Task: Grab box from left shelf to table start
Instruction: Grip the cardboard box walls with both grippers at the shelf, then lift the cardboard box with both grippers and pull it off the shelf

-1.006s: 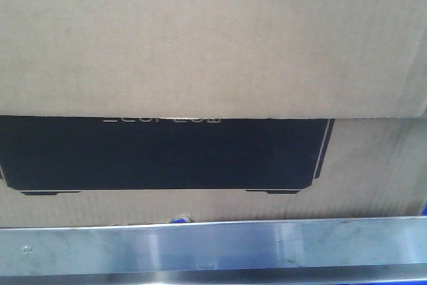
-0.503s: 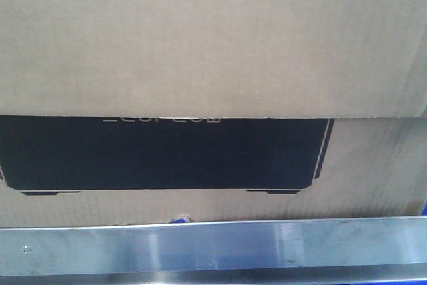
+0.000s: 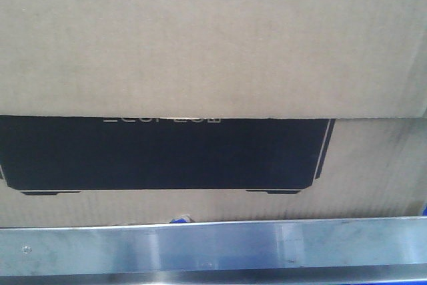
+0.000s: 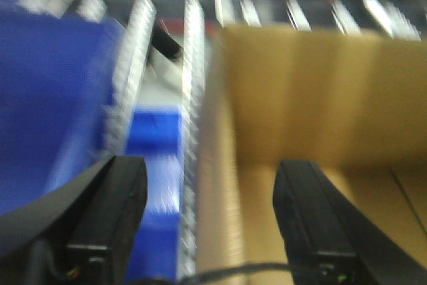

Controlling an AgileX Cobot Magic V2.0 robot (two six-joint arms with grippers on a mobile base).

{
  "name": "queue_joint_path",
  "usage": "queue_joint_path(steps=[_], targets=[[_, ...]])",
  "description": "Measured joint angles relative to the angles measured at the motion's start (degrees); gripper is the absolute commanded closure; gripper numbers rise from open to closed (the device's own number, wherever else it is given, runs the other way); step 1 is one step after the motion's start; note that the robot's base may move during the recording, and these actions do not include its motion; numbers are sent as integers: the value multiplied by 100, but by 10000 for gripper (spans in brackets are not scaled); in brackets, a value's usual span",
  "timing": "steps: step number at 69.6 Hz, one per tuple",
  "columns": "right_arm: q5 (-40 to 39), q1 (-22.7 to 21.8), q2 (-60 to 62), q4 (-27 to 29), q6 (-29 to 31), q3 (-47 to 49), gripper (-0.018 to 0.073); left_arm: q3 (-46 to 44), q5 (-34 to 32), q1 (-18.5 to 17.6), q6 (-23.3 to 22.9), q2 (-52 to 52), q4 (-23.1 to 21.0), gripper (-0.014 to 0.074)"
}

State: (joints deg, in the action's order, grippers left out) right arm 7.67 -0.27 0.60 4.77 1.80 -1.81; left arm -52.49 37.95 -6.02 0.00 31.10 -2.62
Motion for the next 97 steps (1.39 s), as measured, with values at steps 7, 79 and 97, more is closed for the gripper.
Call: queue_joint_path(steps=[7, 79, 97], targets=[[0, 0, 0, 0, 0, 0, 499, -705, 763, -301, 0, 789, 0, 278], [1758, 0, -702, 0, 0, 3119, 10, -2690, 3375, -422, -460, 3921, 456, 278], [3134, 86, -2764, 521, 281, 4897, 10, -2690, 3377, -422, -471, 3921, 456, 278]])
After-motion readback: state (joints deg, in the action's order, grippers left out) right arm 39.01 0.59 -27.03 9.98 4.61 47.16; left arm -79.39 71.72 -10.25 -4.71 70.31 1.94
